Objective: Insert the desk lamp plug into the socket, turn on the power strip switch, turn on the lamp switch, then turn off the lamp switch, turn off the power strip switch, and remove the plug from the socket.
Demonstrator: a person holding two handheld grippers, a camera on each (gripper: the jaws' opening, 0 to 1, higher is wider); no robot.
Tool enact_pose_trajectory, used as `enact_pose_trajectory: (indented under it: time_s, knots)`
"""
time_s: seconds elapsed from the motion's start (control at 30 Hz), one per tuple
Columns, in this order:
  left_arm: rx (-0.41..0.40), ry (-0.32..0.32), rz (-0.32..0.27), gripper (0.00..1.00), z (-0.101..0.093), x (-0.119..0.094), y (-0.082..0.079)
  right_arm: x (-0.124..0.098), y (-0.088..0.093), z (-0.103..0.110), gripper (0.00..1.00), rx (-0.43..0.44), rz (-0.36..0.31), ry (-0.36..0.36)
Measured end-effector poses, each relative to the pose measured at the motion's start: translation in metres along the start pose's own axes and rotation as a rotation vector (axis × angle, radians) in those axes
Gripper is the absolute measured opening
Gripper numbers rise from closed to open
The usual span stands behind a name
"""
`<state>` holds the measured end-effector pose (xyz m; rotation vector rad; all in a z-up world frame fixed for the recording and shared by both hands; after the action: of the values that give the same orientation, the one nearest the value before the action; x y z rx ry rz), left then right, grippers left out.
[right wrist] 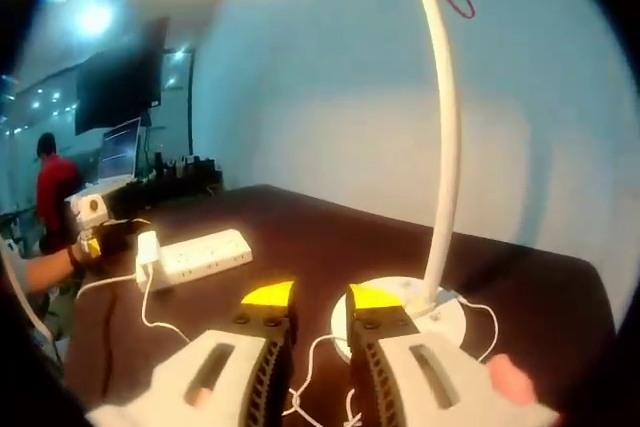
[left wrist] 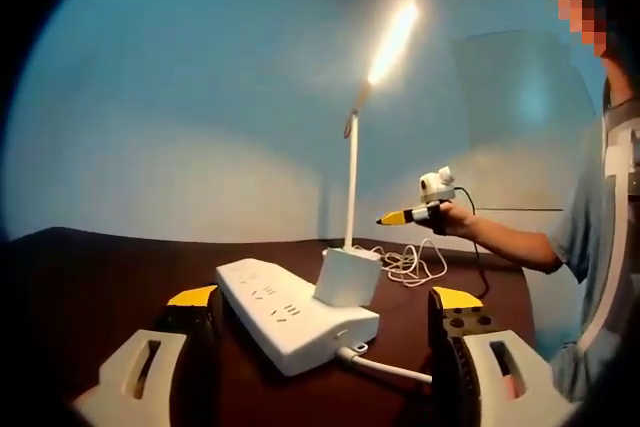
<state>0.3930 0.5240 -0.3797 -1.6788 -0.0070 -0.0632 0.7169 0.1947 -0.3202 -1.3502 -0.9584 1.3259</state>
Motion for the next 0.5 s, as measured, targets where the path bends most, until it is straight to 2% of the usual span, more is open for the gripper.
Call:
enact_pose_trajectory:
  time_s: [0.3,0.5]
  knots:
    - [0.001,-0.010,0.005,0.80,0.001,0.000,0.001,0.014,0.007,-0.014,0.17,0.011,0.021,0.010]
    - [0.009,-0.010,0.020,0.80,0.000,0.001,0.002,0.017,0.013,-0.032,0.11,0.009,0.037,0.044]
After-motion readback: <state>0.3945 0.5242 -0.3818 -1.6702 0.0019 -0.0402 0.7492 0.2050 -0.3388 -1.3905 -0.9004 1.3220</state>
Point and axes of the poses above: the point that each gripper's makers call its tool centre point, and the gripper's own axes: x roughly forward along the fingers, z roughly to its left, y roughly out of its underside, the point moved 9 cm from there along -x, roughly backward along the fingers, and after that the axes turned 14 degrees about -y, right-handed, at the moved point
